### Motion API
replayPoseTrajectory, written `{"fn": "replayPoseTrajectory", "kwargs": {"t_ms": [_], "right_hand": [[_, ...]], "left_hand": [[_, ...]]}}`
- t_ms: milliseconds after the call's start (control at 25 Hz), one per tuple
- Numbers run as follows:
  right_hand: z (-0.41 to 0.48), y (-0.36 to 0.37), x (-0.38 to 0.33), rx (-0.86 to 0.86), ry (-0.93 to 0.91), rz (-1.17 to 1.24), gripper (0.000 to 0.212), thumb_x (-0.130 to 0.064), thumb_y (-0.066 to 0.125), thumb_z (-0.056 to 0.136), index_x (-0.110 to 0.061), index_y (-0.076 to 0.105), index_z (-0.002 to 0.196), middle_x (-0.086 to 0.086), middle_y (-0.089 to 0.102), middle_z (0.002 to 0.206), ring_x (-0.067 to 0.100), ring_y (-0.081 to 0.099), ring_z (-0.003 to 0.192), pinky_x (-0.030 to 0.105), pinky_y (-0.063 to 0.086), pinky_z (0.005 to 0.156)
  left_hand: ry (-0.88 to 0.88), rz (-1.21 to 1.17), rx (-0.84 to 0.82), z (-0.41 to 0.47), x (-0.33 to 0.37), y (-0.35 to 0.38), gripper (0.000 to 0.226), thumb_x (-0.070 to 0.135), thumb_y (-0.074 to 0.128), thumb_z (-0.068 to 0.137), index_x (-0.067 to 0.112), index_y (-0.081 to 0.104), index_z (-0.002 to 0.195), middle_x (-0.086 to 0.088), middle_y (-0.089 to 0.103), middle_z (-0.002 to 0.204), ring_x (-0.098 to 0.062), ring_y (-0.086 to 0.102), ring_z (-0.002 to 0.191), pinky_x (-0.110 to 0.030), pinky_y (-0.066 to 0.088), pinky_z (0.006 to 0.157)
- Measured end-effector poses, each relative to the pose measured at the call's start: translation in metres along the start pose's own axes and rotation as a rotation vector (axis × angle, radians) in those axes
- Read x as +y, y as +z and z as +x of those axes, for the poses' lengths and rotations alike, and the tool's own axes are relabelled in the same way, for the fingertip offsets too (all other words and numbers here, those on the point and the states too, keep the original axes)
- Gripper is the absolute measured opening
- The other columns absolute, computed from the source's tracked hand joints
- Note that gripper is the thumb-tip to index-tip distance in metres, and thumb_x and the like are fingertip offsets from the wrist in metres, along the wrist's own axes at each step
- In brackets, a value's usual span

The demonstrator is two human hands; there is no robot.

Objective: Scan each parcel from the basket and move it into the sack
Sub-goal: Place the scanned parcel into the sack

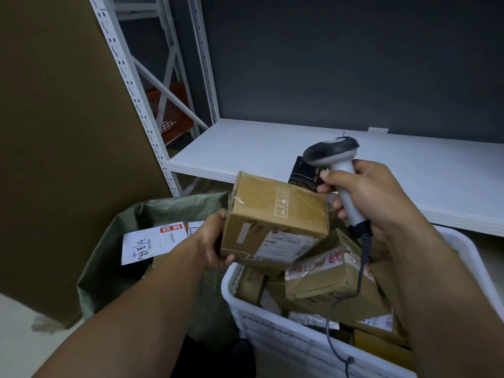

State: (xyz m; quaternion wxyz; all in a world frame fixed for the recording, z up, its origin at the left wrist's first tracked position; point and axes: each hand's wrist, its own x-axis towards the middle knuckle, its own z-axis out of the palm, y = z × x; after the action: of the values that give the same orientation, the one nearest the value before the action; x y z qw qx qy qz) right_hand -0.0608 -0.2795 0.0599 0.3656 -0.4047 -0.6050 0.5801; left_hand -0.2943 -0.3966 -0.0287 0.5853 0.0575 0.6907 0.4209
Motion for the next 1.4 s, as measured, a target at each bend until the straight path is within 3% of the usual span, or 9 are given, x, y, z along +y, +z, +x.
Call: {"fn": "replayPoseTrajectory", "kwargs": {"t_ms": [160,360,480,640,800,920,1040,1200,1400], "right_hand": [[0.000,-0.013,0.002,0.090,-0.021,0.076,0.017,-0.018,0.072,0.093,-0.011,0.066,0.107,0.008,0.078,0.084,0.015,0.056,0.052,0.028,0.048,0.047],[-0.004,-0.025,0.004,0.172,-0.041,0.111,0.017,-0.018,0.074,0.091,-0.012,0.066,0.106,0.008,0.078,0.089,0.015,0.059,0.054,0.027,0.049,0.047],[-0.010,-0.028,0.003,0.164,-0.036,0.089,0.017,-0.019,0.074,0.091,-0.010,0.067,0.103,0.005,0.071,0.074,0.013,0.059,0.050,0.026,0.048,0.044],[-0.013,-0.032,0.003,0.206,-0.028,0.145,0.019,-0.028,0.073,0.093,-0.011,0.068,0.093,-0.003,0.063,0.060,0.012,0.056,0.046,0.026,0.047,0.043],[-0.010,-0.045,0.003,0.363,0.011,0.182,0.025,-0.036,0.071,0.095,-0.012,0.064,0.091,0.003,0.062,0.070,0.014,0.056,0.050,0.027,0.050,0.047],[-0.008,-0.053,0.006,0.450,0.040,0.180,0.026,-0.038,0.068,0.096,-0.012,0.065,0.096,0.004,0.064,0.076,0.016,0.059,0.056,0.026,0.051,0.048],[-0.007,-0.057,0.009,0.459,0.060,0.195,0.029,-0.039,0.068,0.096,-0.011,0.065,0.100,0.007,0.063,0.078,0.017,0.059,0.058,0.027,0.052,0.050],[-0.007,-0.058,0.012,0.441,0.089,0.168,0.030,-0.039,0.066,0.098,-0.011,0.064,0.107,0.006,0.068,0.084,0.018,0.065,0.064,0.026,0.051,0.051],[-0.004,-0.057,0.019,0.405,0.105,0.222,0.025,-0.033,0.067,0.098,-0.009,0.063,0.107,0.012,0.072,0.094,0.018,0.068,0.061,0.030,0.055,0.057]], "left_hand": [[0.021,-0.041,-0.051,0.004,0.003,0.008,0.054,0.064,0.042,0.093,0.019,0.072,0.090,-0.007,0.072,0.101,-0.025,0.068,0.088,-0.020,0.046,0.044],[0.078,-0.015,-0.152,0.001,0.001,0.023,0.065,0.067,0.043,0.091,0.019,0.080,0.065,-0.003,0.074,0.083,-0.022,0.071,0.074,-0.019,0.045,0.042],[0.094,-0.023,-0.218,-0.001,0.002,0.031,0.062,0.065,0.047,0.092,0.019,0.081,0.067,-0.004,0.074,0.084,-0.023,0.073,0.074,-0.020,0.049,0.041],[0.177,0.059,-0.238,-0.001,0.000,0.042,0.054,0.063,0.044,0.098,0.022,0.077,0.091,-0.002,0.073,0.084,-0.019,0.072,0.073,-0.023,0.055,0.043],[0.334,0.229,-0.322,-0.003,0.002,0.052,0.076,0.081,0.026,0.094,0.024,0.074,0.111,-0.004,0.069,0.086,-0.016,0.064,0.069,-0.026,0.049,0.050],[0.393,0.221,-0.450,0.001,0.002,0.053,0.078,0.090,0.048,0.076,0.027,0.073,0.116,-0.008,0.067,0.096,-0.018,0.059,0.071,-0.025,0.044,0.049],[0.396,0.294,-0.480,0.004,0.000,0.055,0.075,0.064,0.091,0.052,0.020,0.071,0.110,-0.005,0.072,0.098,-0.017,0.064,0.075,-0.025,0.051,0.048],[0.395,0.280,-0.458,0.003,-0.001,0.066,0.055,0.024,0.083,0.068,0.016,0.067,0.120,-0.009,0.076,0.113,-0.024,0.073,0.099,-0.040,0.061,0.085],[0.431,0.085,-0.471,0.006,0.004,0.066,0.055,0.021,0.084,0.059,0.008,0.074,0.111,-0.015,0.077,0.108,-0.026,0.075,0.090,-0.033,0.062,0.074]]}}
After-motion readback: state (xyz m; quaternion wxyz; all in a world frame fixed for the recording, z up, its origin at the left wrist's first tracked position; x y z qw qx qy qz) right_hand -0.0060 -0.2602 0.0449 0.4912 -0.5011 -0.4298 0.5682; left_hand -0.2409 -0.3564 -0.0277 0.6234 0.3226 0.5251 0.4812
